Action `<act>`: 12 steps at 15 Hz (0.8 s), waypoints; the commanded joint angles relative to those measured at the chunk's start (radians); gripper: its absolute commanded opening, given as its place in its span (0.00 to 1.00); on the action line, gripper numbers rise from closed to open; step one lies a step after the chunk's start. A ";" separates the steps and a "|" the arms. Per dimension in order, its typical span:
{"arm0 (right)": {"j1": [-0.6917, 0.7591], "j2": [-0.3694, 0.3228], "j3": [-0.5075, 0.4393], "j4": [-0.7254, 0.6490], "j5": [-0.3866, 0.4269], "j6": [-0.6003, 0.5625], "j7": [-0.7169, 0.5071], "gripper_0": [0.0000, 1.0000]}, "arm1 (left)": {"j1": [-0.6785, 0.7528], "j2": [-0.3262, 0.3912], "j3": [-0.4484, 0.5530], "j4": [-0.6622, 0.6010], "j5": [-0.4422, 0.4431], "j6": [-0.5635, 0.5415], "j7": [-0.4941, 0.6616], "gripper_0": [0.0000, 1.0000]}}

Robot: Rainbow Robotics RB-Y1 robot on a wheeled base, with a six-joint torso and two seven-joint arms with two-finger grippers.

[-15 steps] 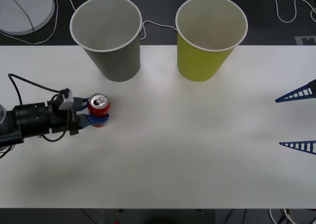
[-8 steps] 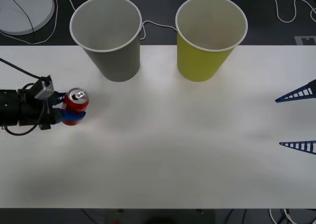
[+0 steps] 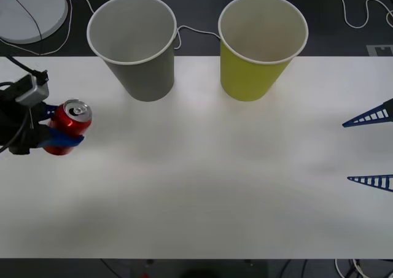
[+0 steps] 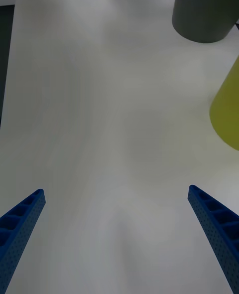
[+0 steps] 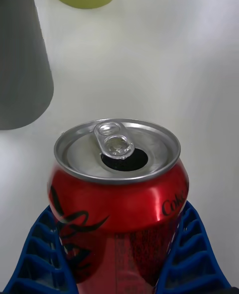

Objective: Put the can into the green bin and the plastic bottle into the gray bin

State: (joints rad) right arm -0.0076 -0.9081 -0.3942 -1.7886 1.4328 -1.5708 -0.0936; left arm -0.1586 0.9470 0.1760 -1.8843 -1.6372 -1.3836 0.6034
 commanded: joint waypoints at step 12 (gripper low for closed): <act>0.000 0.000 0.000 0.000 0.000 0.000 0.000 1.00 | -0.608 0.185 -0.355 -0.133 0.085 -0.130 0.630 0.00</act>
State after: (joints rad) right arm -0.0076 -0.9081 -0.3942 -1.7886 1.4327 -1.5708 -0.0936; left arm -0.7212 1.1345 -0.1452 -2.0260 -1.5502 -1.5155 1.2109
